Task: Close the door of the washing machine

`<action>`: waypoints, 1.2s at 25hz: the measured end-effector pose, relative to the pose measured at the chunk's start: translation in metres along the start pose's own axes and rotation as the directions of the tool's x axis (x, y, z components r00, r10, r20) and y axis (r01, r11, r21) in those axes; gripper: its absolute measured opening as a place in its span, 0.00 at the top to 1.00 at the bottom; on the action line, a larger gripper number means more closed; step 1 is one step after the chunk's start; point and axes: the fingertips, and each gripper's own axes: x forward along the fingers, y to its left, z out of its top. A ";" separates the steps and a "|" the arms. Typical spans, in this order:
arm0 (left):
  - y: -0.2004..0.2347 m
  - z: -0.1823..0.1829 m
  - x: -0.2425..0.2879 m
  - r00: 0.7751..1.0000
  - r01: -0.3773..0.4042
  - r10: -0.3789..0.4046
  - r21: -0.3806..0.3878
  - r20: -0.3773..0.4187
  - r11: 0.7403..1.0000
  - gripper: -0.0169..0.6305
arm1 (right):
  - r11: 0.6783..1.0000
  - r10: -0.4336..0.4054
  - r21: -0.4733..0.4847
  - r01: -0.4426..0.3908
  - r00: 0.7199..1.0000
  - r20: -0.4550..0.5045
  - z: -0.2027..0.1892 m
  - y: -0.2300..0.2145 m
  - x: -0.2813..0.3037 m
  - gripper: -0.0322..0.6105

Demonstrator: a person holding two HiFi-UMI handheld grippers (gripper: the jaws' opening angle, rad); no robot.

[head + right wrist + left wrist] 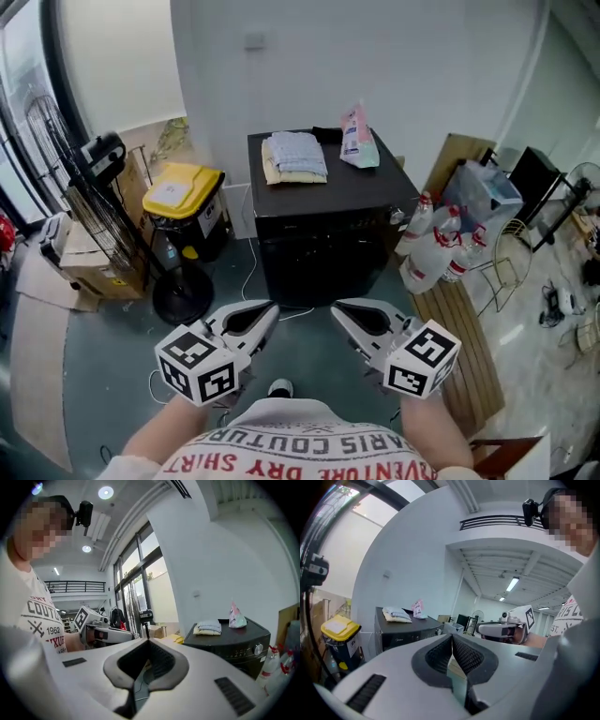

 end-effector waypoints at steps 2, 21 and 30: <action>-0.015 0.008 -0.009 1.000 0.010 -0.011 0.023 0.020 1.000 0.93 | 0.999 -0.021 -0.026 0.021 1.000 0.008 0.004 0.008 -0.011 0.92; -0.085 0.006 -0.035 0.997 0.022 -0.029 0.099 0.068 0.995 0.93 | 0.995 -0.032 -0.088 0.039 0.996 0.081 0.012 0.058 -0.068 0.92; -0.094 0.000 -0.038 0.998 0.025 -0.031 0.100 0.053 0.995 0.93 | 0.996 -0.029 -0.085 0.035 0.997 0.075 0.005 0.064 -0.072 0.92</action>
